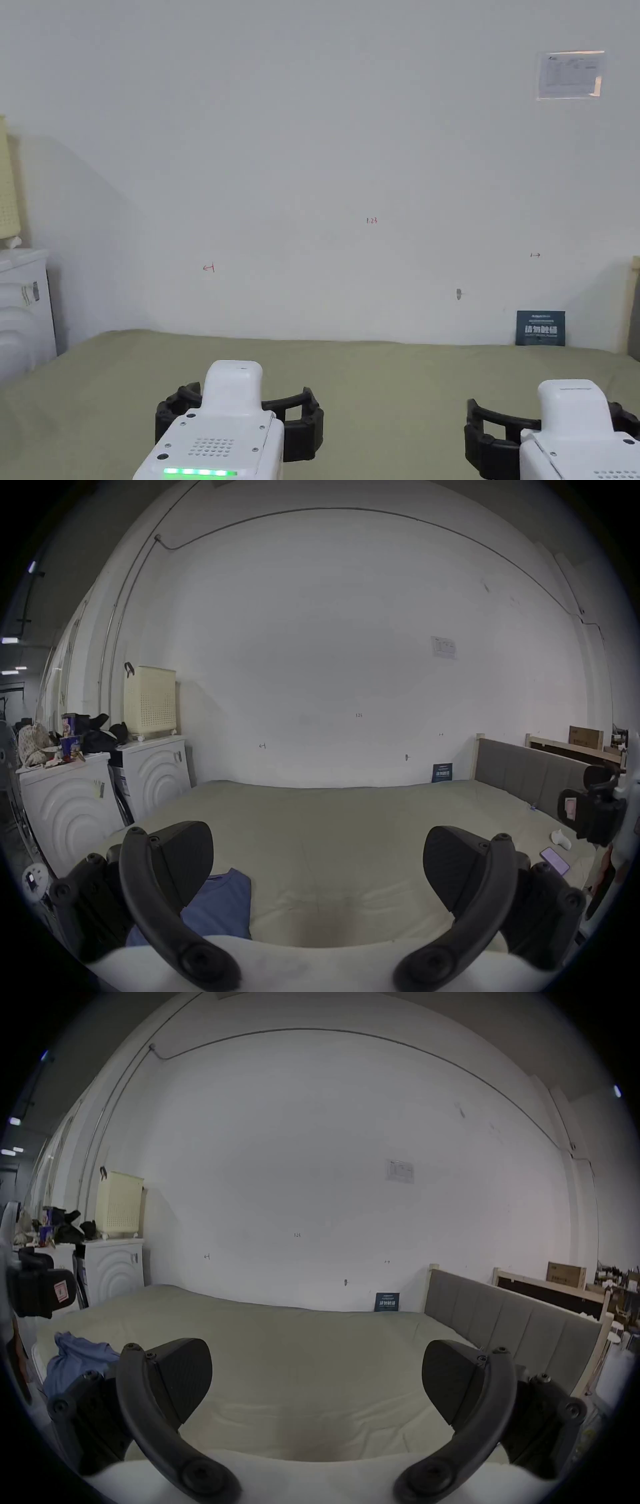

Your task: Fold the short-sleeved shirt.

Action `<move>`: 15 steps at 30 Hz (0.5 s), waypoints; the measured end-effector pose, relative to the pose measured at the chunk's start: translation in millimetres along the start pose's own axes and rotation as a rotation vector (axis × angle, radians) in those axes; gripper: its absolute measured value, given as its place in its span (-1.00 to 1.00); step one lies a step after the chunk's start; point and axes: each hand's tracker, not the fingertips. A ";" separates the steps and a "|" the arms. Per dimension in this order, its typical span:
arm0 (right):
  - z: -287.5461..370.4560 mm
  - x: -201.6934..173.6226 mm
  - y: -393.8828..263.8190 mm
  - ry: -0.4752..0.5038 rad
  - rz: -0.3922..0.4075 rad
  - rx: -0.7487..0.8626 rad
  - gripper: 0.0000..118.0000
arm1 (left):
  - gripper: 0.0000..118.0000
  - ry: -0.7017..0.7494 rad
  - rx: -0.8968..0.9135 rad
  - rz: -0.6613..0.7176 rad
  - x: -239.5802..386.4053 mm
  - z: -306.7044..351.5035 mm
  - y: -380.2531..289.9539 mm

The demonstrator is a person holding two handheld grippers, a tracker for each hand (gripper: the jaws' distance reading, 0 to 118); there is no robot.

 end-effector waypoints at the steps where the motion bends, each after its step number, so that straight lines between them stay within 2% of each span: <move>1: 0.5 0.3 1.1 0.002 0.003 0.002 1.00 | 1.00 0.010 0.000 -0.004 -1.1 -0.1 -0.2; 9: 1.1 6.5 4.9 -0.021 -0.022 0.003 0.98 | 1.00 0.022 0.006 0.003 -7.8 5.1 3.7; 11: 1.9 6.6 4.8 -0.025 -0.027 -0.003 0.93 | 1.00 0.021 0.002 0.007 -8.4 5.8 3.9; 12: 2.5 7.0 4.8 -0.023 -0.032 -0.002 0.82 | 1.00 0.016 0.001 0.006 -8.3 6.3 3.5; 13: 2.6 6.9 4.8 -0.019 -0.035 -0.001 0.48 | 1.00 0.009 -0.001 0.001 -8.0 6.9 3.2; 15: 1.2 5.8 5.5 -0.032 -0.040 -0.008 -0.49 | 1.00 -0.011 -0.020 -0.026 -6.0 8.3 2.1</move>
